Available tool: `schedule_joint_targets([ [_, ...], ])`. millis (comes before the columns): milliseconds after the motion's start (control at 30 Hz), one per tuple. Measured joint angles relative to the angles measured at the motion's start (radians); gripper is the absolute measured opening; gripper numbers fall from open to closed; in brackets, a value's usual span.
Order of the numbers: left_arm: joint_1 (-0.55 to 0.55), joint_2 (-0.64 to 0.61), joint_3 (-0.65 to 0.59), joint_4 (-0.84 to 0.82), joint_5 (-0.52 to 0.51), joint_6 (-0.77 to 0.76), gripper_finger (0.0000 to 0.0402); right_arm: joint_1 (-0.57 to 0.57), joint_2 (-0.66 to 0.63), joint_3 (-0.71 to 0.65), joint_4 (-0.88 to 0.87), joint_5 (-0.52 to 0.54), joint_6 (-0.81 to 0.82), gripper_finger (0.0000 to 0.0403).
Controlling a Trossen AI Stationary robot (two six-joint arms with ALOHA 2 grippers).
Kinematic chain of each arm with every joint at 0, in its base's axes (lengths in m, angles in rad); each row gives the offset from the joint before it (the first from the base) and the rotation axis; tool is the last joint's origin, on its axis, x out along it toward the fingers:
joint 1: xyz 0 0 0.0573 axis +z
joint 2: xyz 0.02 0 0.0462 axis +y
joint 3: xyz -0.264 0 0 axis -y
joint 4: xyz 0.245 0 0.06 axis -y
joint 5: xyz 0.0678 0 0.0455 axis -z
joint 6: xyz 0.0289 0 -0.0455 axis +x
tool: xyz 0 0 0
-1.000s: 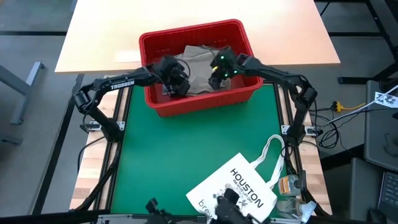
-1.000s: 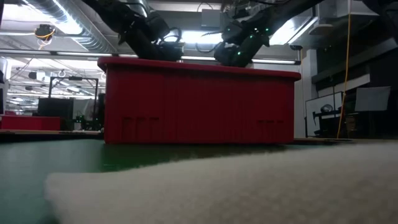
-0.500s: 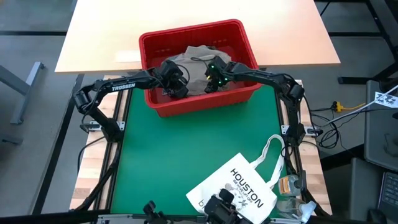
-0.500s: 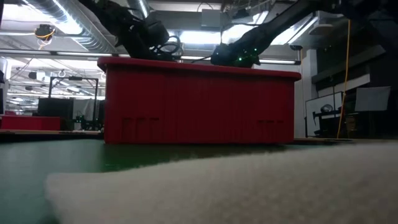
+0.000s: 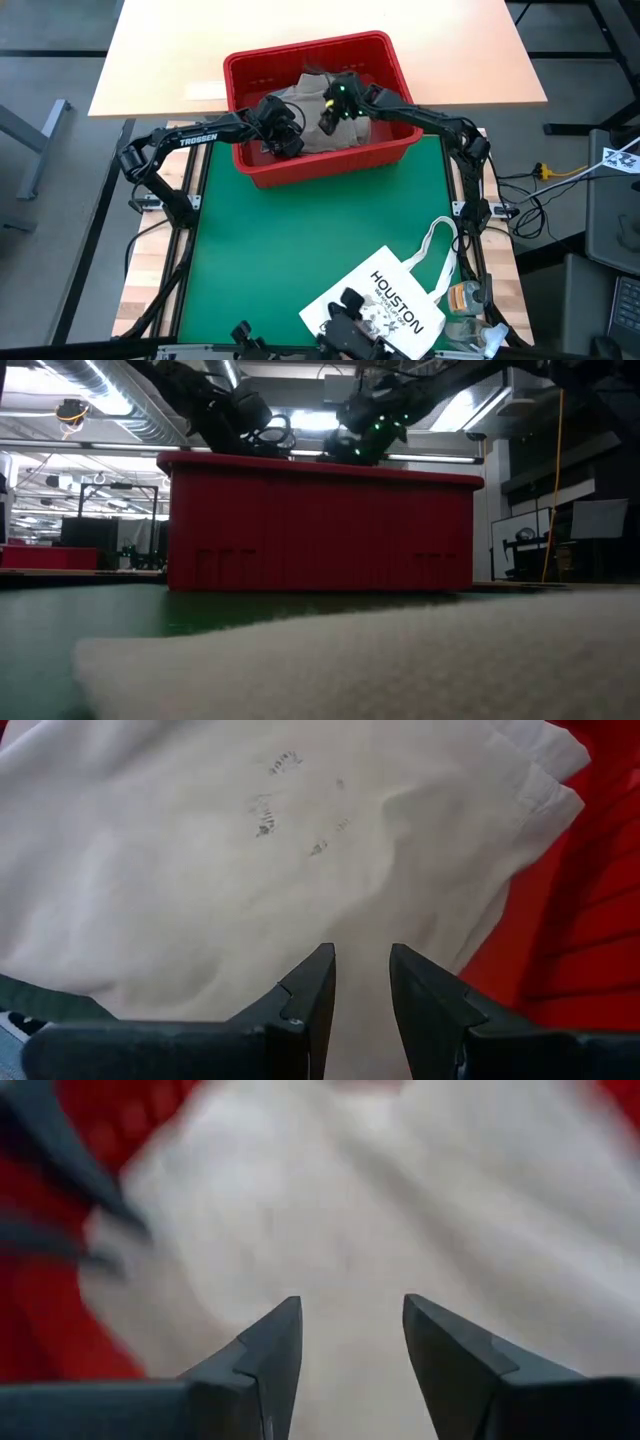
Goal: Fold Laundry from Bin
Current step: Put the stacked clothes into the red bin, then return to Home Position
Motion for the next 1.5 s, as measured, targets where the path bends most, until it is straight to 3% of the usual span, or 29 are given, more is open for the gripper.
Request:
schedule_joint_targets([
  [167,0.001,0.0,0.0,0.0,0.0,0.0,0.0094,0.0,0.007,0.015,0.227,0.0,0.0,0.0176],
  [467,-0.004,0.0,0.0,0.001,0.001,0.0,0.0094,-0.053,0.126,0.015,0.466,0.051,0.002,0.0176],
  [1000,-0.016,0.0,0.0,0.002,0.0,-0.001,0.0094,-0.138,0.236,0.014,0.503,0.046,0.056,0.0176],
  [1233,-0.018,-0.065,0.0,0.006,0.008,0.048,0.0094,-0.12,0.083,0.014,0.471,-0.034,0.057,0.0176],
  [1367,-0.032,-0.176,0.0,0.0,0.004,0.07,0.0094,-0.095,-0.053,0.014,0.368,-0.038,0.049,0.0171],
  [1500,-0.061,-0.326,0.0,-0.035,0.002,0.071,0.0092,-0.065,-0.213,0.014,0.243,-0.039,0.022,0.0139],
])
